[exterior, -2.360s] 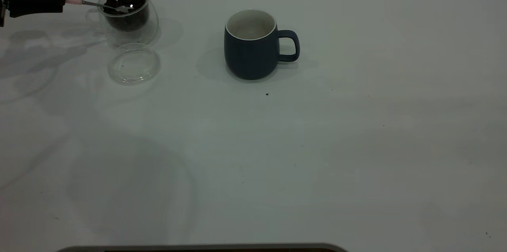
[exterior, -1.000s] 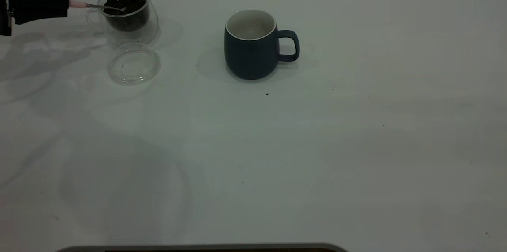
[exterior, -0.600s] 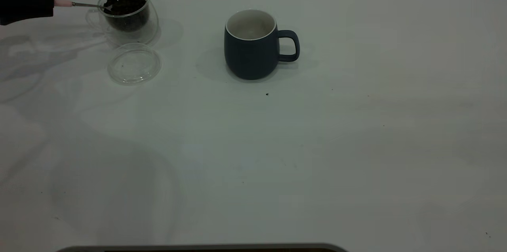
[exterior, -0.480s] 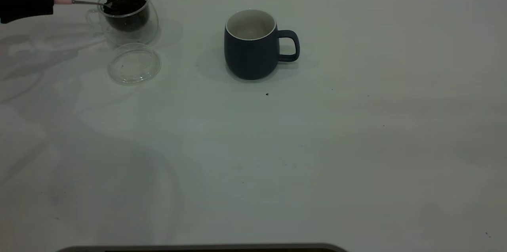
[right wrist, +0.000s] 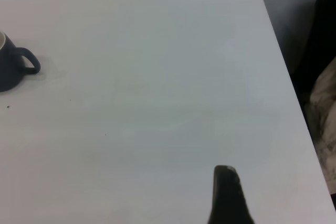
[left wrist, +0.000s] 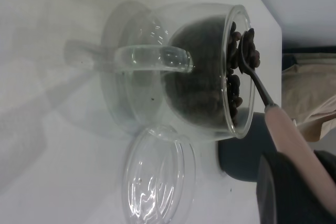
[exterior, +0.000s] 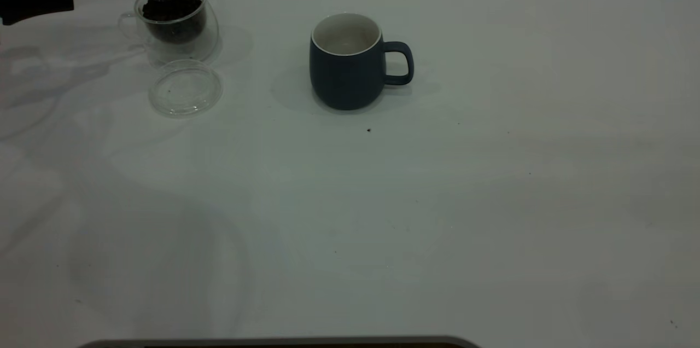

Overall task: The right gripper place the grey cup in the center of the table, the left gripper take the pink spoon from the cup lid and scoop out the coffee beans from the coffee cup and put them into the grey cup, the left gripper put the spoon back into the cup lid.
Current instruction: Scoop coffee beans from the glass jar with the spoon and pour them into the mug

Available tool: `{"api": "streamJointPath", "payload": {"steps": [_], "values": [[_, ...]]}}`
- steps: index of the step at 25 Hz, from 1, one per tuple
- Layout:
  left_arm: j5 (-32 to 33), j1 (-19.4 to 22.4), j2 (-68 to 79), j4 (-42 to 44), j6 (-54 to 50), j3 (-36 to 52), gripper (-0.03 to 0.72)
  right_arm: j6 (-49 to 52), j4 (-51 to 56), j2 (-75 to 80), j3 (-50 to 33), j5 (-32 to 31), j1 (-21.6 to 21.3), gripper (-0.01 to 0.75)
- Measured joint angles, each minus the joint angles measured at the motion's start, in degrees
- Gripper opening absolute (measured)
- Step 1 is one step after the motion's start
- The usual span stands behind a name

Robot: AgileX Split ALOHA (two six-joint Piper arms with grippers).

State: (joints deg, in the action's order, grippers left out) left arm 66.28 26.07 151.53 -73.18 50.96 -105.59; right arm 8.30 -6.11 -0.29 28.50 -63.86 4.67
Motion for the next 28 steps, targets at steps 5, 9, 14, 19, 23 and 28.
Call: {"api": "streamJointPath", "payload": {"steps": [5, 9, 14, 19, 23, 28], "values": [[0.0, -1.2, 0.0, -0.1, -0.4, 0.0, 0.136, 0.0, 0.0, 0.0, 0.0, 0.0, 0.0, 0.534], [0.0, -2.8, 0.0, -0.1, -1.2, 0.0, 0.136, 0.0, 0.0, 0.0, 0.0, 0.0, 0.0, 0.534], [0.1, -4.7, 0.0, -0.2, -1.8, 0.0, 0.136, 0.0, 0.0, 0.0, 0.0, 0.0, 0.0, 0.534], [0.1, -6.5, 0.0, -0.2, -2.3, 0.0, 0.136, 0.0, 0.0, 0.0, 0.0, 0.0, 0.0, 0.534], [0.1, -8.2, 0.0, -0.2, -2.8, 0.0, 0.136, 0.0, 0.0, 0.0, 0.0, 0.0, 0.0, 0.534], [0.1, -10.5, 0.0, -0.3, -3.1, 0.0, 0.136, 0.0, 0.0, 0.0, 0.0, 0.0, 0.0, 0.534]]}}
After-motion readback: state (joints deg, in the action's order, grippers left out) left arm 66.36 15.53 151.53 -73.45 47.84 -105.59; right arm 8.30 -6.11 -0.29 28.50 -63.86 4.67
